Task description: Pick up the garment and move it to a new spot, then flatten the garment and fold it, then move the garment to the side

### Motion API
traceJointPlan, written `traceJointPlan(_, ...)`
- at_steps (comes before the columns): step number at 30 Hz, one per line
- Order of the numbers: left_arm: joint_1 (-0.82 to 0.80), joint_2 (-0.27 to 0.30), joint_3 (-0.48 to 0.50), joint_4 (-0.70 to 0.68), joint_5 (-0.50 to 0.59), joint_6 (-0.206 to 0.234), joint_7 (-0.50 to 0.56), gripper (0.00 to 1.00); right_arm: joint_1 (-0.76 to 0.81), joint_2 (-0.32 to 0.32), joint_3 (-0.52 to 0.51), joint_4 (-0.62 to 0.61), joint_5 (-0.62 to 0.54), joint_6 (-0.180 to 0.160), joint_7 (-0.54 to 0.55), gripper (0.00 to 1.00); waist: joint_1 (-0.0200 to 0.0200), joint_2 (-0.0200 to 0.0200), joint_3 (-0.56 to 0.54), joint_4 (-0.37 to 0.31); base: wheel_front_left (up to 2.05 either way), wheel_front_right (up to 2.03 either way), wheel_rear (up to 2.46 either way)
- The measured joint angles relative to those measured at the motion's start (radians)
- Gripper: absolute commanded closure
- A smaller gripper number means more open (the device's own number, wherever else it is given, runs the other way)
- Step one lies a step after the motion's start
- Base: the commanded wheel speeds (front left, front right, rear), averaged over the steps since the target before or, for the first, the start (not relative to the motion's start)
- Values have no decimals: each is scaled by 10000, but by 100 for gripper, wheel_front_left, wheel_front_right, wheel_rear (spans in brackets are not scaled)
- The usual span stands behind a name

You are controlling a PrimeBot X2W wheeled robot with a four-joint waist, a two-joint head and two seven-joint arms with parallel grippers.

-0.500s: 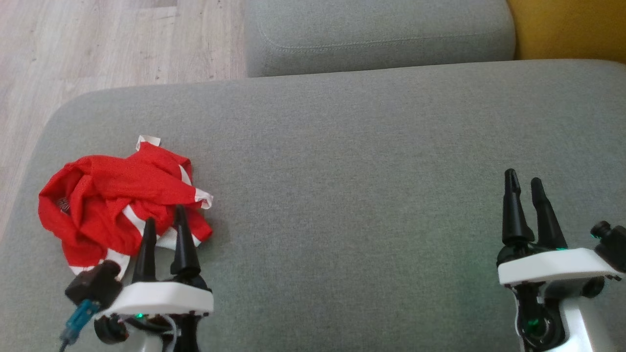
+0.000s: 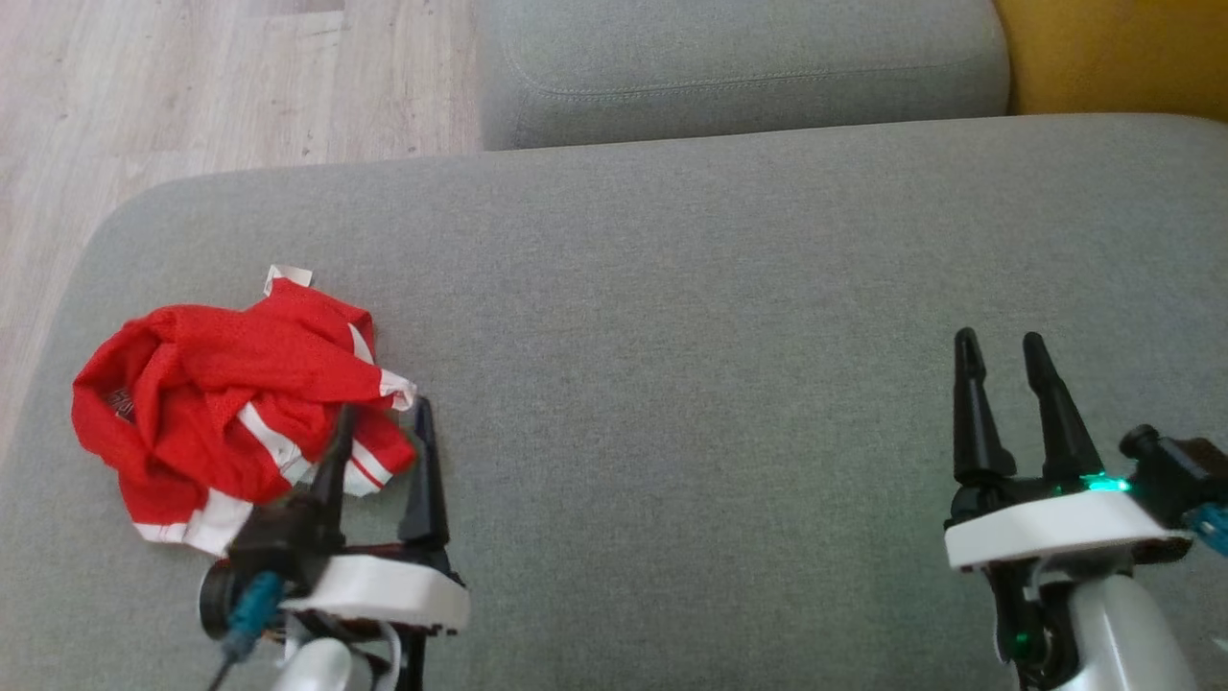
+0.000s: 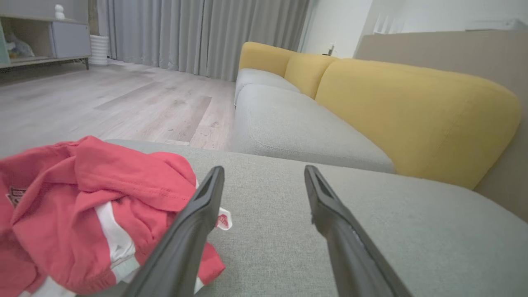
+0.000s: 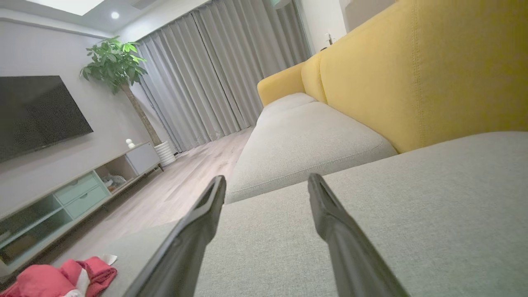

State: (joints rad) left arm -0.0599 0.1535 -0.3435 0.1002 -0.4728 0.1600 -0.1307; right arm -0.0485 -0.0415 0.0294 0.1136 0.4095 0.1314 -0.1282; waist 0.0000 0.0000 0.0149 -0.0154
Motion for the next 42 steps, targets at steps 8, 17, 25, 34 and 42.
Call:
traceJointPlan(8,-366,403,-1145,441,1252,700,-219,0,0,0,161,36,-1712,0,-230,0,0,0,18,-8,0,0,0)
traceJointPlan(17,-683,840,-2180,585,2466,1404,-483,0,-2,-4,332,98,-3519,0,-510,0,0,0,25,-64,0,0,0)
traceJointPlan(25,-773,855,-2324,362,2163,1804,-769,0,4,-12,522,94,-4243,0,-761,0,0,0,15,-71,0,0,0)
traceJointPlan(34,-204,593,-1666,190,2056,1377,-1007,0,170,-17,522,435,-2562,0,-1020,0,0,0,-54,-50,0,0,0)
traceJointPlan(42,140,198,-1076,909,2460,794,-1189,0,409,-17,732,1404,-2466,0,-1227,0,0,0,-109,-76,0,0,0)
